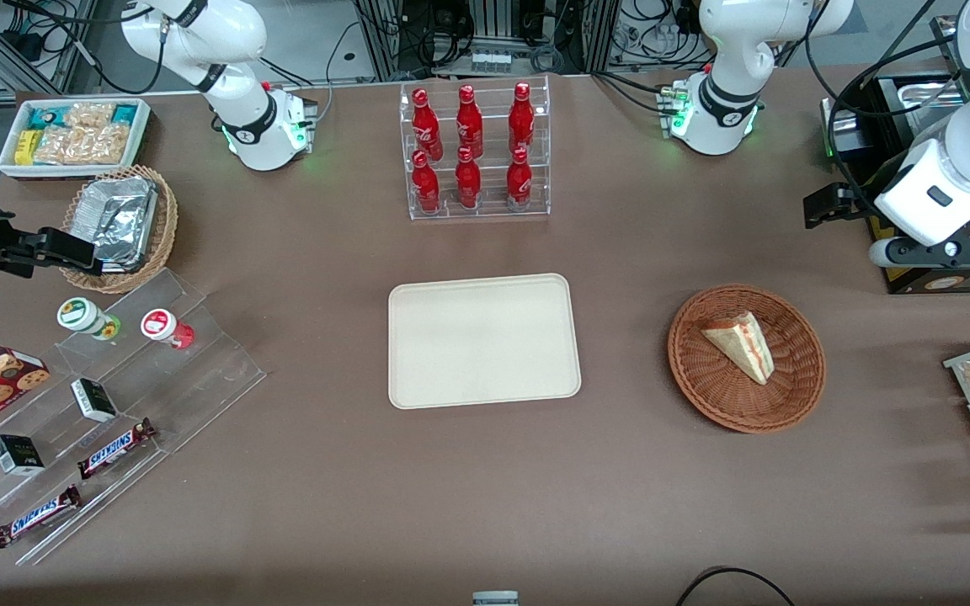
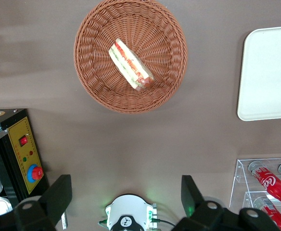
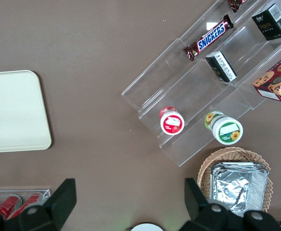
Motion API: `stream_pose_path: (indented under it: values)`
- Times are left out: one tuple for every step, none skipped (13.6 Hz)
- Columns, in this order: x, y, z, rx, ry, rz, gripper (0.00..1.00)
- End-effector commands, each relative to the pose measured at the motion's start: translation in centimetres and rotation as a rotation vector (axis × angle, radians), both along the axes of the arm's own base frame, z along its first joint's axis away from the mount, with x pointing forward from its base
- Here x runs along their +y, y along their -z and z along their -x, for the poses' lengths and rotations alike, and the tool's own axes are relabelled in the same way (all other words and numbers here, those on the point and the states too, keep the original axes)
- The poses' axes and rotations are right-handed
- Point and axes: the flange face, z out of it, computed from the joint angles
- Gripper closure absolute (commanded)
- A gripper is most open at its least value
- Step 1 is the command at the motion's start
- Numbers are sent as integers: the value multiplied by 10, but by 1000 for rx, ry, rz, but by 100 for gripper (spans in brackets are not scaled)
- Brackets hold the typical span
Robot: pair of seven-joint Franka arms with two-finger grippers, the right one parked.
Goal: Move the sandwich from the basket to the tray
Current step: 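Move the left gripper toward the wicker basket holding the sandwich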
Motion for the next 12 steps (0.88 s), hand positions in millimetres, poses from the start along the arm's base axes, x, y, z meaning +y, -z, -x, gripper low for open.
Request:
stream_pose_path:
  values:
    - [2, -7, 2, -11, 10, 11, 0]
    - [2, -6, 1, -14, 10, 7, 0]
    - [2, -3, 0, -17, 10, 7, 0]
    - [2, 4, -3, -13, 10, 6, 0]
    - [2, 12, -5, -4, 10, 7, 0]
    - [1, 22, -6, -5, 11, 7, 0]
    - [0, 32, -7, -10, 13, 6, 0]
    - [0, 45, -9, -8, 11, 5, 0]
    - [0, 58, -11, -10, 11, 4, 0]
    - [0, 71, -12, -18, 11, 5, 0]
    - [0, 85, -12, -21, 8, 5, 0]
    - [0, 100, -12, -24, 5, 4, 0]
